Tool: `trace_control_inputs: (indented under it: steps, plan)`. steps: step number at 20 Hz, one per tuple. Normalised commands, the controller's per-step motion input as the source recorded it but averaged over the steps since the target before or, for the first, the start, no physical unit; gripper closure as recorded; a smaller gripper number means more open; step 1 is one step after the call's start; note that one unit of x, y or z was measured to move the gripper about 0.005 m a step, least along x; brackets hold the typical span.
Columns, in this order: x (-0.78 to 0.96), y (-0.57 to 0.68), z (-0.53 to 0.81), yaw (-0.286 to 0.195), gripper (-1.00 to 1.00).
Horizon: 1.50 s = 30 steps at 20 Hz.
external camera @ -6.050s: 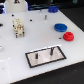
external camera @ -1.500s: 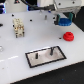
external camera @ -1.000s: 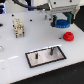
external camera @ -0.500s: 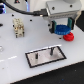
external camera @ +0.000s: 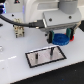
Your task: Insert the blue gear onto the right peg, followed by the red gear
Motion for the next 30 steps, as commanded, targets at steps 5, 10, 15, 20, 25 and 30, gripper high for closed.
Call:
trace_control_inputs:
  steps: [5, 10, 15, 20, 25, 30]
  plan:
    - [0.38, -0.21, 0.0, 0.0, 1.0]
    - [0.29, -0.16, -0.03, 0.0, 1.0]
    - [0.18, -0.1, -0.07, 0.0, 1.0]
    - [0.08, -0.01, 0.15, 0.0, 1.0]
    - [0.08, 0.0, 0.23, 0.0, 1.0]
    - [0.2, 0.03, 0.16, 0.0, 1.0]
